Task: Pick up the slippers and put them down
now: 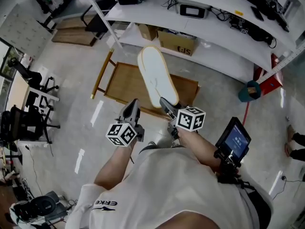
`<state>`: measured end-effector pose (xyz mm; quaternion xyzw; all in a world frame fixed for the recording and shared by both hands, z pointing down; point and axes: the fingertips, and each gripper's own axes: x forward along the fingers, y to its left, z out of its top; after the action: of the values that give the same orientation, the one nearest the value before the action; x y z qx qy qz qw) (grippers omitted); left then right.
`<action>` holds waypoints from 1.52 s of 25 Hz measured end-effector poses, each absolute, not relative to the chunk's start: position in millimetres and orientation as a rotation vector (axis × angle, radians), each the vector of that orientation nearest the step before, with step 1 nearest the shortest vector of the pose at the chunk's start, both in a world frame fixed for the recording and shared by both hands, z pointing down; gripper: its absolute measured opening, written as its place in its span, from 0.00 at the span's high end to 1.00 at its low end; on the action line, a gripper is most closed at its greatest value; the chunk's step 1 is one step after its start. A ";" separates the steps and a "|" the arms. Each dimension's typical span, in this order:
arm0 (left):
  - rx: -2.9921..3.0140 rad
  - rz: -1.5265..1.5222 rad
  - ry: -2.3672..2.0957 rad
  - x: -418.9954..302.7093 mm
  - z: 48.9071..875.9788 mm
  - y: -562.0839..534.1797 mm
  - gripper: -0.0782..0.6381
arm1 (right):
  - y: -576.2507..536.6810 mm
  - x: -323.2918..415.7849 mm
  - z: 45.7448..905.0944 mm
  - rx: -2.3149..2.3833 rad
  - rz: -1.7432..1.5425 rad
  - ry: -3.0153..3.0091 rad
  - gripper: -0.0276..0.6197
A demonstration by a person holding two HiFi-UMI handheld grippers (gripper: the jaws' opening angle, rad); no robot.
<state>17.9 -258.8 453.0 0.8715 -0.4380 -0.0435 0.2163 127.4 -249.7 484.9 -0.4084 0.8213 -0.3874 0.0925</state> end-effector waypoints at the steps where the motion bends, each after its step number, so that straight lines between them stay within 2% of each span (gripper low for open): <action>1: 2.409 -0.122 -1.233 12.9 453.2 -259.4 0.89 | -250.9 123.6 485.9 -1.202 -1.155 2.449 0.87; 12: 2.344 -0.190 -1.349 -42.6 454.3 -275.7 0.89 | -270.2 65.9 491.6 -1.128 -1.171 2.588 0.87; 27: 2.290 -0.242 -1.359 -182.8 466.0 -294.0 0.89 | -294.7 -71.1 501.9 -1.161 -1.190 2.662 0.87; 38: 2.252 -0.205 -1.283 -272.9 503.9 -284.3 0.89 | -288.0 -137.0 557.4 -1.363 -1.325 2.569 0.87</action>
<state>-272.9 -284.3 503.9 0.8347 -0.4753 -0.0758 0.2675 -137.0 -288.0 557.4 -0.4263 0.8036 -0.4144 -0.0273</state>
